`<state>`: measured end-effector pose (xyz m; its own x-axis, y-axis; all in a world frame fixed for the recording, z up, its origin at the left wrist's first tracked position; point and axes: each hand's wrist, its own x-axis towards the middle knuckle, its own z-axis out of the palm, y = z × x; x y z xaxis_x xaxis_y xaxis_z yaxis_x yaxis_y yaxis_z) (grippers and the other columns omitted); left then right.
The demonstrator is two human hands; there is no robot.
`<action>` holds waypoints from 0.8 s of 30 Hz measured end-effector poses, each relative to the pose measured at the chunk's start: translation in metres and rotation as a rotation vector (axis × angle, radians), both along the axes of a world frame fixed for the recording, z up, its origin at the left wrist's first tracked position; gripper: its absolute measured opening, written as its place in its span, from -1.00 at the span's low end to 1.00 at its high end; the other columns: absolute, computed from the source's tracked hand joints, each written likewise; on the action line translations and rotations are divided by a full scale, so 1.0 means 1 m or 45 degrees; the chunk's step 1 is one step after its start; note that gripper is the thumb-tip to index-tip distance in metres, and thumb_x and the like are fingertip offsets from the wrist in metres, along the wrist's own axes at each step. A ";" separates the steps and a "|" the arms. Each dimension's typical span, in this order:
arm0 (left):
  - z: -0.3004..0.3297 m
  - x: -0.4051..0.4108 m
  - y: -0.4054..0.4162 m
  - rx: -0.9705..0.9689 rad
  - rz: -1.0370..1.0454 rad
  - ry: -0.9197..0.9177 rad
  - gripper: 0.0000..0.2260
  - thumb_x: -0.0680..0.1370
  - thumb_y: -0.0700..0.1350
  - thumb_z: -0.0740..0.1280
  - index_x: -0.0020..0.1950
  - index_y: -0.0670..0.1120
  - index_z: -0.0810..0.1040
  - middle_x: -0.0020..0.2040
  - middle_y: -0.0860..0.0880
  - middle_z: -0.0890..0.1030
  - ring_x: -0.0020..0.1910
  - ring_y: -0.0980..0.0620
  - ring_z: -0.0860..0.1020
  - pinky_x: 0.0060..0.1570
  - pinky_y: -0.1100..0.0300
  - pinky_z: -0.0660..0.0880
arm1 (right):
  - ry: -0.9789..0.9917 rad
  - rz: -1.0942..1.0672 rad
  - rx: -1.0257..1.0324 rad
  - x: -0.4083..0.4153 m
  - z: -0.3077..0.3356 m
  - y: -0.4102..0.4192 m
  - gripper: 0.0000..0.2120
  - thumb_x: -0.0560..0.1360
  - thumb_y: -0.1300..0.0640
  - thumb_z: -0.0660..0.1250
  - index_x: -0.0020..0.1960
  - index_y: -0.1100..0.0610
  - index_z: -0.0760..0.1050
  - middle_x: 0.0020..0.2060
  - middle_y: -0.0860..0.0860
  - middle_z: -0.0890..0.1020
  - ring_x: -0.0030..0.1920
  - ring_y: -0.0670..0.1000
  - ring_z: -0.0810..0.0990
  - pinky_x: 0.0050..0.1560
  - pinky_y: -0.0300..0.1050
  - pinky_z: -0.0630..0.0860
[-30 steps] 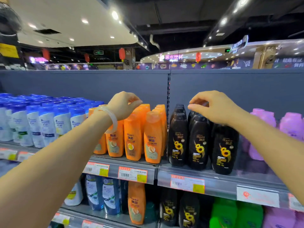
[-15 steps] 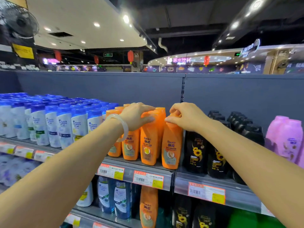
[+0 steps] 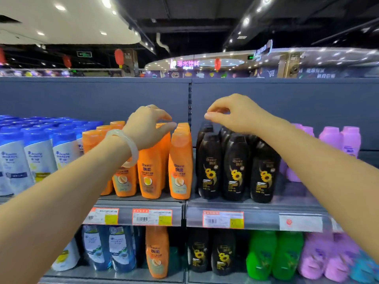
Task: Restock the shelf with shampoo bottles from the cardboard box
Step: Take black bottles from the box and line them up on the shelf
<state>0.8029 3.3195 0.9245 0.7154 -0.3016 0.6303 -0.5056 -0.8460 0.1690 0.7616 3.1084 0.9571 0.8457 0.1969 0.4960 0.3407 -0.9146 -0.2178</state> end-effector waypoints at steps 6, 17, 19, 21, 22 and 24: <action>-0.001 -0.004 -0.078 0.239 -0.312 0.081 -0.61 0.55 0.10 0.23 0.30 -0.06 0.48 0.28 -0.06 0.52 0.28 -0.08 0.44 0.25 -0.09 0.41 | 0.243 -0.361 0.166 -0.023 -0.008 -0.091 -0.53 0.37 -0.13 0.41 0.17 0.12 0.53 0.10 0.08 0.59 0.05 0.03 0.55 0.14 -0.08 0.45; 0.007 -0.002 -0.153 0.470 -0.239 0.351 -0.67 0.52 0.11 0.27 0.17 -0.06 0.53 0.08 -0.05 0.60 0.05 -0.08 0.56 0.08 0.01 0.48 | 0.307 -0.200 0.416 -0.018 -0.064 -0.118 -0.65 0.37 0.07 0.48 0.08 0.05 0.44 -0.16 -0.11 0.51 -0.11 -0.05 0.45 -0.11 -0.19 0.36; 0.008 -0.002 -0.153 0.395 -0.273 0.394 -0.68 0.52 0.09 0.29 0.16 -0.07 0.55 0.07 -0.06 0.61 0.05 -0.08 0.57 0.11 -0.04 0.52 | 0.302 -0.163 0.423 -0.017 -0.064 -0.119 -0.70 0.37 0.07 0.47 0.02 0.03 0.43 -0.24 -0.15 0.46 -0.19 -0.07 0.42 -0.19 -0.20 0.36; 0.007 -0.003 -0.155 0.352 -0.287 0.409 -0.69 0.52 0.08 0.30 0.15 -0.08 0.56 0.07 -0.07 0.61 0.05 -0.08 0.58 0.13 -0.06 0.53 | 0.309 -0.131 0.417 -0.016 -0.064 -0.122 -0.69 0.37 0.07 0.48 0.05 0.05 0.46 -0.22 -0.13 0.48 -0.14 -0.04 0.43 -0.12 -0.17 0.38; 0.006 -0.002 -0.156 0.342 -0.289 0.407 -0.69 0.52 0.08 0.30 0.16 -0.08 0.56 0.07 -0.06 0.61 0.05 -0.08 0.58 0.13 -0.05 0.53 | 0.315 -0.116 0.425 -0.016 -0.063 -0.123 -0.67 0.37 0.08 0.47 0.09 0.07 0.47 -0.18 -0.11 0.50 -0.10 -0.03 0.44 -0.06 -0.16 0.38; 0.004 -0.002 -0.158 0.318 -0.299 0.404 -0.70 0.52 0.07 0.30 0.16 -0.07 0.56 0.07 -0.06 0.61 0.05 -0.07 0.57 0.13 -0.05 0.53 | 0.331 -0.096 0.445 -0.017 -0.062 -0.124 -0.64 0.39 0.11 0.46 0.14 0.10 0.48 -0.08 -0.06 0.53 -0.03 -0.01 0.45 0.01 -0.15 0.38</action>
